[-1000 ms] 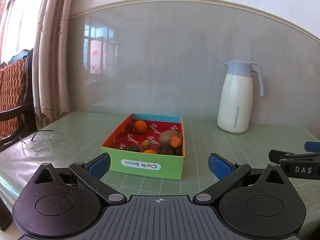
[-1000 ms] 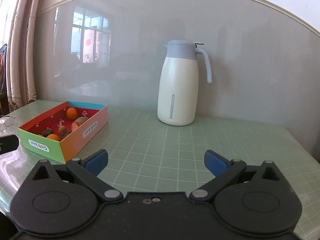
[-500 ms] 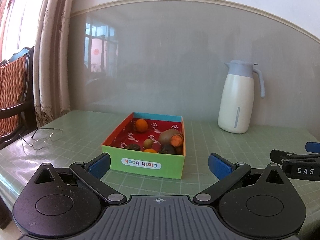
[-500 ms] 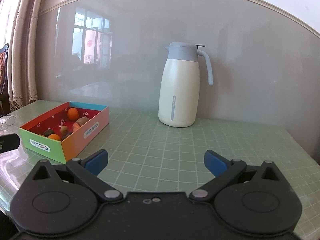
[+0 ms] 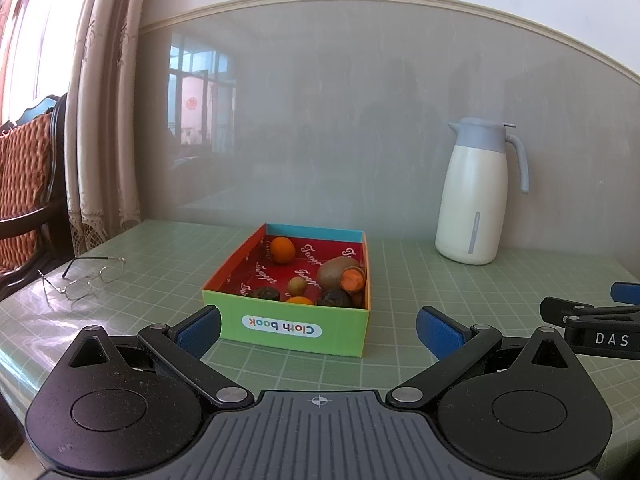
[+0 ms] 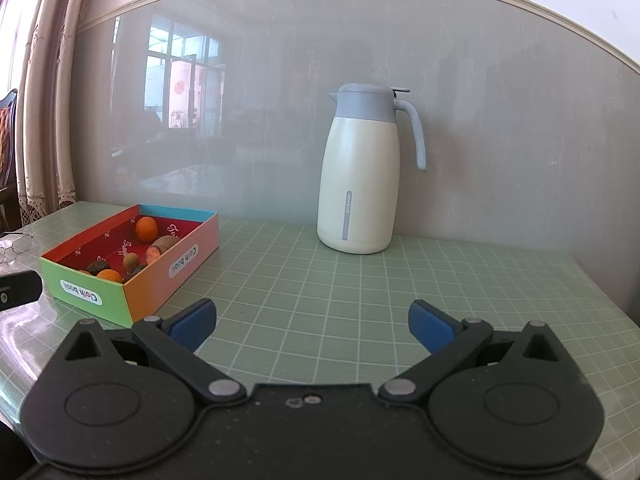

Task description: Organize fruits

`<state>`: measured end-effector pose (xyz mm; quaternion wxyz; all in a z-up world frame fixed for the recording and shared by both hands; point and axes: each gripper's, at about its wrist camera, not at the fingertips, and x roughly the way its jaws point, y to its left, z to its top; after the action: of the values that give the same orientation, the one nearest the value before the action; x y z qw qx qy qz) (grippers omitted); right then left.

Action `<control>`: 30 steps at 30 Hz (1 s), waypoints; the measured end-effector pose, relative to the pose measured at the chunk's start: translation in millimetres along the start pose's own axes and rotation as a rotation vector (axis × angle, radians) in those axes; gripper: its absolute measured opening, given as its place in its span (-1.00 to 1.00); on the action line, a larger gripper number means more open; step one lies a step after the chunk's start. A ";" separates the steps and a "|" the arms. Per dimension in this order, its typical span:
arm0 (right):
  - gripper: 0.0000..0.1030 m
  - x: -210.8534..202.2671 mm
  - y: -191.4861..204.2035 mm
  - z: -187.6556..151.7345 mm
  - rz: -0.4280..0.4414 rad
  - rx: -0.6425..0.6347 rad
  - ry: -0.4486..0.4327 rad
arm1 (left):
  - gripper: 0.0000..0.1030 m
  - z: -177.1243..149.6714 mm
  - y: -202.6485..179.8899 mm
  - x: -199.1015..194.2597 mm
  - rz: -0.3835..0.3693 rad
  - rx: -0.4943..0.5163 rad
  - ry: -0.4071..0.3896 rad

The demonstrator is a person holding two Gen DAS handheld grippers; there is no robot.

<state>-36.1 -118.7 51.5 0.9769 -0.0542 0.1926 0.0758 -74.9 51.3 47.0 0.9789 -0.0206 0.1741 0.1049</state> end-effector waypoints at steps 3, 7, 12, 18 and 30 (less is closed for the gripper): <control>0.99 0.2 0.6 -0.2 0.001 -0.001 0.000 | 1.00 0.1 -0.1 0.5 -0.001 0.001 0.001; 0.99 0.0 1.0 0.0 0.000 -0.002 0.001 | 1.00 0.0 -0.1 0.8 0.000 0.001 0.000; 0.99 0.1 0.8 -0.1 0.000 -0.001 0.000 | 1.00 -0.1 -0.1 0.2 -0.001 0.001 0.000; 0.99 0.3 0.7 -0.3 0.001 0.001 0.000 | 1.00 0.0 0.4 0.2 0.000 0.001 -0.002; 0.99 0.4 1.3 -1.0 0.002 0.000 0.000 | 1.00 0.1 0.0 0.0 0.002 0.002 -0.007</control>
<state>-36.3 -117.5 50.4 0.9768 -0.0543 0.1926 0.0766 -74.9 51.3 47.1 0.9795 -0.0193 0.1707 0.1057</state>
